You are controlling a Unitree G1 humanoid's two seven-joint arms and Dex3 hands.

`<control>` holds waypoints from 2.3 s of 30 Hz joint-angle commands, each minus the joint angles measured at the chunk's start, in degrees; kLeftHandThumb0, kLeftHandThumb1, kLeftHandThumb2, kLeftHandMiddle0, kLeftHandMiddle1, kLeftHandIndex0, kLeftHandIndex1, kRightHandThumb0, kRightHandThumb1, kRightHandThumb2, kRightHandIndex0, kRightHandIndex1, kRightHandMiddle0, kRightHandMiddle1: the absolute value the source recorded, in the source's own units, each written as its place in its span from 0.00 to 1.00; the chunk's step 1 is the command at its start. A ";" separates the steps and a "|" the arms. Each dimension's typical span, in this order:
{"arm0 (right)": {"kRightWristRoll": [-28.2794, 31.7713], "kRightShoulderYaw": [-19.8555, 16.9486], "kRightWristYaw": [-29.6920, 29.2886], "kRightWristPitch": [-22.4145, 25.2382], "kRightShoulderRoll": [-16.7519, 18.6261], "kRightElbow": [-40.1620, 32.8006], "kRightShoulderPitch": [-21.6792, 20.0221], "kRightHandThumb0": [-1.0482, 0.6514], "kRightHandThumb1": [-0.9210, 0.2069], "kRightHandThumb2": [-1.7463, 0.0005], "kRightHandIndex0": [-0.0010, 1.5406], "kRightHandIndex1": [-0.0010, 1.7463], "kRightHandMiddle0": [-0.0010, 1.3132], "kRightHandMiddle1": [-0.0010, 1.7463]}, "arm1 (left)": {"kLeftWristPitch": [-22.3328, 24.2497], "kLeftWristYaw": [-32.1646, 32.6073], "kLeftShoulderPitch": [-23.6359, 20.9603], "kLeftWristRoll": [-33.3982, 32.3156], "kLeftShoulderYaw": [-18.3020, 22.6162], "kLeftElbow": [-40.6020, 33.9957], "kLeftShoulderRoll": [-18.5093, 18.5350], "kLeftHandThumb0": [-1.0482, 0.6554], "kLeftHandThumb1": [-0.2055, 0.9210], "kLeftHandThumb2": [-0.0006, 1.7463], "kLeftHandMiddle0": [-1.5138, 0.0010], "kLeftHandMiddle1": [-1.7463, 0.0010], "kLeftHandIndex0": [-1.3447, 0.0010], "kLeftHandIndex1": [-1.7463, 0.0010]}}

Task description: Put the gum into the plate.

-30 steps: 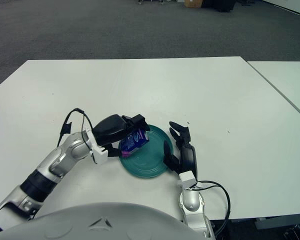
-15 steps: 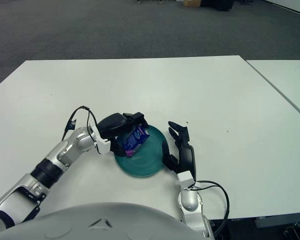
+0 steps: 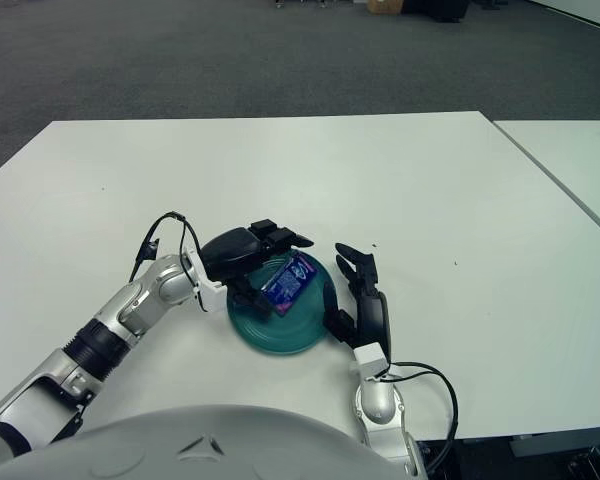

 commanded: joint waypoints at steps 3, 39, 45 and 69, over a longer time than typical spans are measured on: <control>0.18 0.55 0.65 1.45 0.03 7.39 1.89 0.13 0.00 0.54 0.31 0.01 0.00 0.51 | -0.84 -2.26 -1.78 -0.43 -0.40 0.13 1.80 0.00 1.00 0.18 1.00 1.00 1.00 1.00; -2.04 0.26 -1.41 1.91 -1.09 7.64 1.48 0.10 0.00 0.54 0.32 0.01 0.00 0.54 | 22.53 7.68 17.30 -45.23 27.22 -2.00 -18.90 0.01 1.00 0.56 0.74 0.94 0.90 0.45; -1.09 -0.40 -1.27 1.19 -1.09 7.85 1.69 0.10 0.00 0.55 0.33 0.02 0.00 0.54 | 24.79 11.06 20.10 -45.97 29.52 -4.69 -20.64 0.06 1.00 0.57 0.64 0.81 0.80 0.35; 3.74 -3.36 0.71 4.03 -0.85 6.61 2.76 0.14 0.00 0.55 0.32 0.01 0.00 0.42 | 0.89 5.57 28.24 -40.97 28.76 11.07 -17.15 0.15 1.00 0.50 0.66 0.51 0.70 0.24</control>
